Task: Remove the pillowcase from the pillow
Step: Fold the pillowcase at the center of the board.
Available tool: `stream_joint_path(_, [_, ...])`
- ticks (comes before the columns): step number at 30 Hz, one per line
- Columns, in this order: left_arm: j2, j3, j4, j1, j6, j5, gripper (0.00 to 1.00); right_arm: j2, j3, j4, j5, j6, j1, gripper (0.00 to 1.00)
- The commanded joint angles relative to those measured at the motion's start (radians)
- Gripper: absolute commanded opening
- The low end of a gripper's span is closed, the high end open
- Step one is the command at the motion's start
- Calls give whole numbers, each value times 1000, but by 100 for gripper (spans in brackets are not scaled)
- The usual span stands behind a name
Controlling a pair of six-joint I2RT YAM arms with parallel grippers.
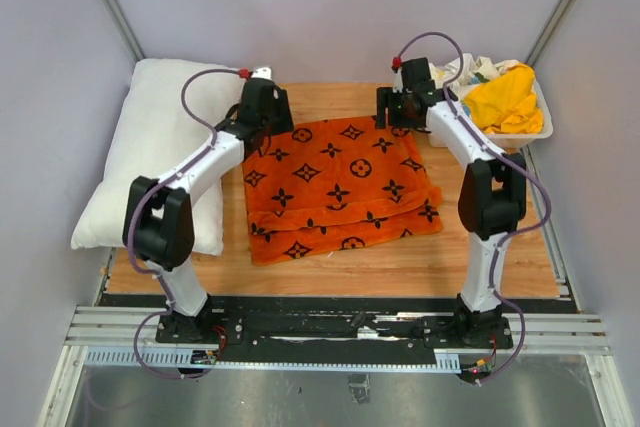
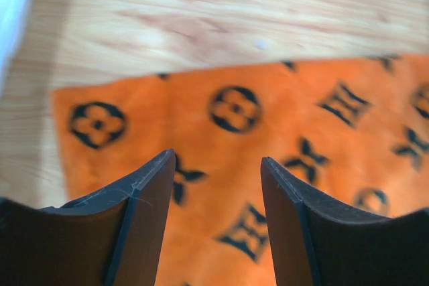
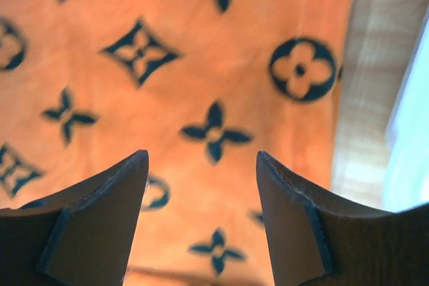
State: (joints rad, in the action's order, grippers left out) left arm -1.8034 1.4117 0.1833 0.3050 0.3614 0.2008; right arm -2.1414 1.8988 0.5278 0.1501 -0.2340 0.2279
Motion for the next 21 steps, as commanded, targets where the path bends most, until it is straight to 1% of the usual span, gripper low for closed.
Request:
stream_joint_path(1, [99, -124, 7, 117, -13, 32, 61, 203, -247, -87, -115, -18, 128, 68])
stream_joint_path(5, [130, -262, -16, 168, 31, 34, 62, 277, -421, -79, -159, -20, 180, 74])
stream_joint_path(7, [134, -313, -15, 187, 46, 43, 65, 298, -490, -73, -175, -8, 195, 76])
stream_joint_path(9, [139, -352, -6, 210, 53, 66, 69, 317, -556, -68, -186, 9, 204, 81])
stream_joint_path(12, [156, -395, 22, 244, 57, 97, 72, 340, -638, -66, -186, 26, 211, 85])
stream_joint_path(16, [200, -441, 52, 273, 72, 110, 74, 381, -721, -58, -195, 26, 212, 88])
stream_joint_path(21, [268, -491, 91, 296, 108, 94, 74, 458, -814, -42, -195, 18, 212, 89])
